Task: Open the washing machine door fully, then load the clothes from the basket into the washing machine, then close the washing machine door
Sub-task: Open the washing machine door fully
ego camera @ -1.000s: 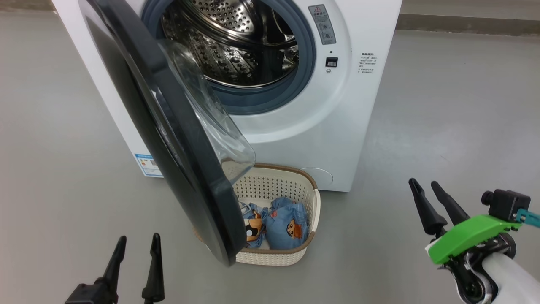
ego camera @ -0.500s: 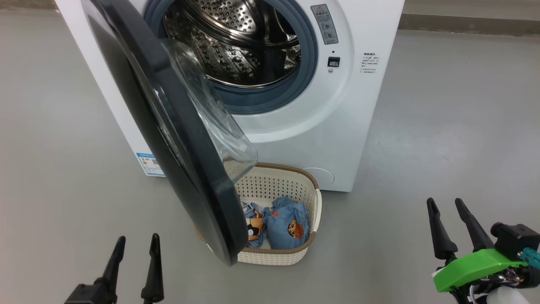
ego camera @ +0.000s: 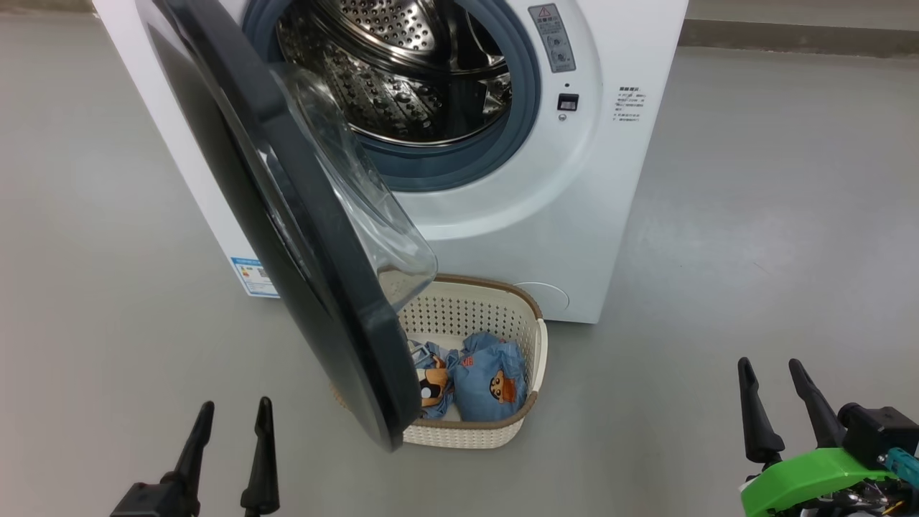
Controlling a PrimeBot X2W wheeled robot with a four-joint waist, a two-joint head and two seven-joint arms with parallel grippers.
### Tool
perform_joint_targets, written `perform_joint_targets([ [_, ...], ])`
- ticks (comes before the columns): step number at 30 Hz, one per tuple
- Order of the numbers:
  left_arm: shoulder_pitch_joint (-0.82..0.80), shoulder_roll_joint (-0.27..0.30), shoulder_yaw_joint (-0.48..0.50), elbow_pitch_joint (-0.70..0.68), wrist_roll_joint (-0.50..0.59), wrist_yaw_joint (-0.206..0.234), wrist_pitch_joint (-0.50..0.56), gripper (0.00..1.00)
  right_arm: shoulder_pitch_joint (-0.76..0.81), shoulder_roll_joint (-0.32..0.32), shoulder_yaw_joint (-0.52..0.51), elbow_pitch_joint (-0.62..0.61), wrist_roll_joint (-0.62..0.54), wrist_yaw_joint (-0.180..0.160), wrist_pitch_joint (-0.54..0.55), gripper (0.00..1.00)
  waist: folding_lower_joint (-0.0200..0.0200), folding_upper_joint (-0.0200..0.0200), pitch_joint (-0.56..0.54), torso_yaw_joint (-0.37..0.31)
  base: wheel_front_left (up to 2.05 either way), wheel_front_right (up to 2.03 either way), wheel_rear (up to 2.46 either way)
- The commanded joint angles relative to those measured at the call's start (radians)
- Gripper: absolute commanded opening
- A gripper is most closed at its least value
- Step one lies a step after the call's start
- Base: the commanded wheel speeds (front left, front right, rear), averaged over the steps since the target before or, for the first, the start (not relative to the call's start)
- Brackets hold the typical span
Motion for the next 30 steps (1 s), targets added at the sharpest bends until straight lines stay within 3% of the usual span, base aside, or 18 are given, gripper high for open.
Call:
perform_joint_targets([
  [1,-0.019,0.009,0.03,-0.025,0.012,-0.002,-0.009,1.0,-0.008,-0.005,0.014,-0.012,-0.013,0.007,-0.012,1.0,0.0,-0.0001,0.002,0.001,0.0,0.0,0.0],
  [14,-0.032,0.009,0.03,-0.021,0.005,-0.002,-0.009,1.0,0.003,0.006,-0.011,0.014,-0.052,0.007,-0.012,1.0,0.0,-0.0001,0.014,0.002,0.0,0.0,0.0],
  [15,-0.033,0.009,0.029,-0.022,0.005,-0.003,-0.009,0.79,0.003,0.006,-0.013,0.014,-0.053,0.007,-0.012,1.0,0.0,-0.0001,0.014,0.002,0.0,0.0,0.0],
  [16,-0.034,0.009,0.029,-0.026,0.0,-0.003,-0.009,0.45,0.002,0.006,-0.014,0.014,-0.055,0.007,-0.012,1.0,0.0,-0.0001,0.013,0.002,0.0,0.0,0.0],
  [17,-0.036,0.009,0.029,-0.03,-0.005,-0.003,-0.009,0.0,0.002,0.006,-0.016,0.014,-0.056,0.007,-0.012,1.0,0.0,-0.0001,0.013,0.002,0.0,0.0,0.0],
  [25,-0.068,0.009,0.049,-0.2,-0.047,0.03,-0.009,0.0,0.004,0.009,-0.029,0.0,-0.067,0.007,-0.012,1.0,0.0,-0.0001,0.007,0.007,0.0,0.0,0.0],
  [30,-0.091,0.009,0.002,-0.384,-0.078,0.059,-0.009,0.0,0.007,0.011,-0.032,-0.011,-0.067,0.007,-0.012,1.0,0.0,-0.0001,0.011,0.013,0.0,0.0,0.0],
])
